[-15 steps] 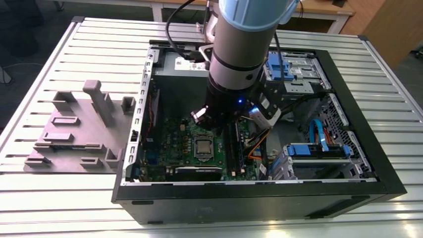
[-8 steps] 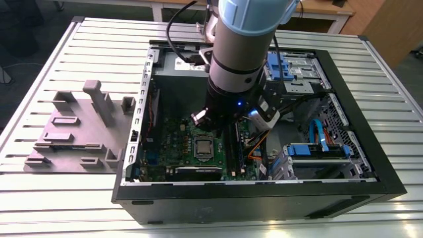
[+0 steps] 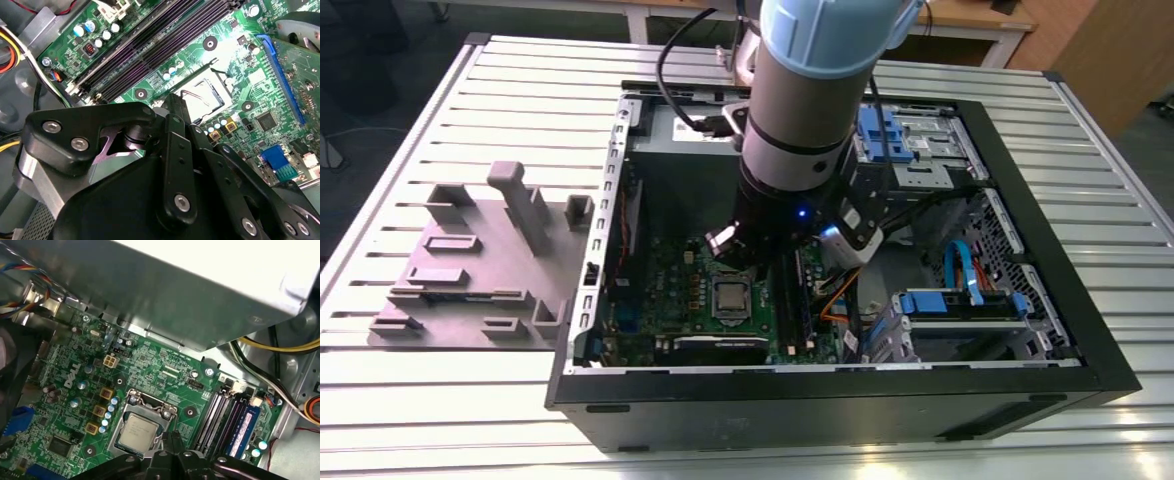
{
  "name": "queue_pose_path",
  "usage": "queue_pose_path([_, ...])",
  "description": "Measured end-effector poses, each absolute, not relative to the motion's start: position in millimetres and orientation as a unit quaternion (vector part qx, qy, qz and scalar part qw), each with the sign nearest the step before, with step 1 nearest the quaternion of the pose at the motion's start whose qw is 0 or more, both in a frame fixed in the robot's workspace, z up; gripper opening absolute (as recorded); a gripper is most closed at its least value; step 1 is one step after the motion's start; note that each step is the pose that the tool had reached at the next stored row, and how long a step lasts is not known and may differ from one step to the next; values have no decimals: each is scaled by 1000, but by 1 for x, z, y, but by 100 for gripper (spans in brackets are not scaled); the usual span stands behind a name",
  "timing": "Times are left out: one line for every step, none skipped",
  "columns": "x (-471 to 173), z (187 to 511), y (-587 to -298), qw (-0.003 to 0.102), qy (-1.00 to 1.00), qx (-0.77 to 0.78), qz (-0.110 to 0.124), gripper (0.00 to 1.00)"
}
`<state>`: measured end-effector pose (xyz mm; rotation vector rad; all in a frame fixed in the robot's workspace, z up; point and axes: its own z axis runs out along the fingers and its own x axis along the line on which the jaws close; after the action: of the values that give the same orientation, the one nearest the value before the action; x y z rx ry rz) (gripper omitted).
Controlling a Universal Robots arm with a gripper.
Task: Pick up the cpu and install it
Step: 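Install the first cpu locking lever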
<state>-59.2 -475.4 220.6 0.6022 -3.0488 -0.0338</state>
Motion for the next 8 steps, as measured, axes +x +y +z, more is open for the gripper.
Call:
queue_pose_path([-59, 220, -476, 17, -981, 193, -10, 10])
queue_pose_path([-59, 219, -476, 17, -981, 192, -9, 10])
queue_pose_path([-59, 218, -476, 17, -981, 191, -9, 10])
queue_pose_path([-59, 218, -476, 17, -981, 191, -8, 10])
queue_pose_path([-59, 217, -476, 17, -982, 190, -8, 10])
queue_pose_path([-59, 217, -476, 17, -982, 190, -8, 10])
queue_pose_path([-59, 217, -477, 17, -982, 190, -8, 10])
queue_pose_path([-59, 216, -477, 17, -982, 190, -8, 10])
